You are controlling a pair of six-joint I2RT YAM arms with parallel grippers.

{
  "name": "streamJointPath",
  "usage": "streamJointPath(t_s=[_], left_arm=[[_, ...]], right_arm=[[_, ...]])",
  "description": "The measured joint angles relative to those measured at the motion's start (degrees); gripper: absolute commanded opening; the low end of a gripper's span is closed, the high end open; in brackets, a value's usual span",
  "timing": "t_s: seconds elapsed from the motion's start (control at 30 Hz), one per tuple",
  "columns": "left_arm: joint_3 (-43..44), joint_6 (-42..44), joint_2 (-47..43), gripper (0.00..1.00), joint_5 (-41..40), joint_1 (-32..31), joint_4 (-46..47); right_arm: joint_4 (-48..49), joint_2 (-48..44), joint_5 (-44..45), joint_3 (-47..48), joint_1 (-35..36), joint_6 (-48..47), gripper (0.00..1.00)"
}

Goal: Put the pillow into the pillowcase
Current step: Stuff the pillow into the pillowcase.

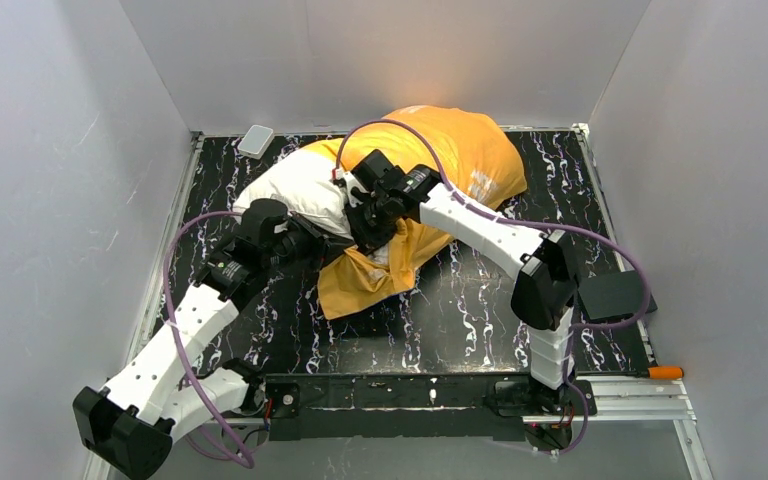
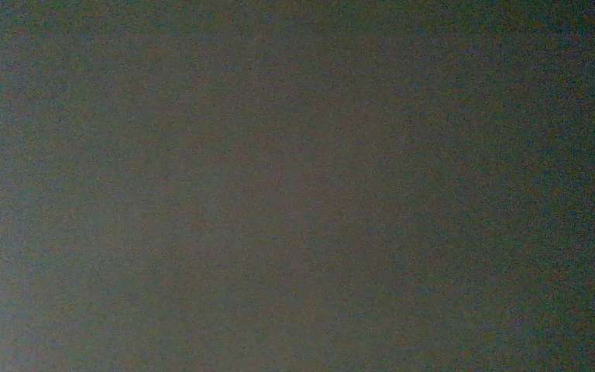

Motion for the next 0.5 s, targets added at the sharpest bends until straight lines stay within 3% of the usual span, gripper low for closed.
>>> streamJointPath(t_s=[0.13,0.3,0.5], left_arm=[[0.42,-0.31,0.9,0.0,0.04,-0.74,0.02],[0.39,-1.73,0.9,0.0,-0.28,-0.76,0.94],[0.37,-1.49,-2.03,0.0,-0.5,0.46,-1.88]], right_arm=[[-0.46,1.14,5.31,-1.62,0.31,-0.76,0.23],[6.12,-2.4,7.1,-11.96,0.44,-2.08,0.25],[14.58,-10.62,1.64,-22.84,0.17,-3.23,0.46]])
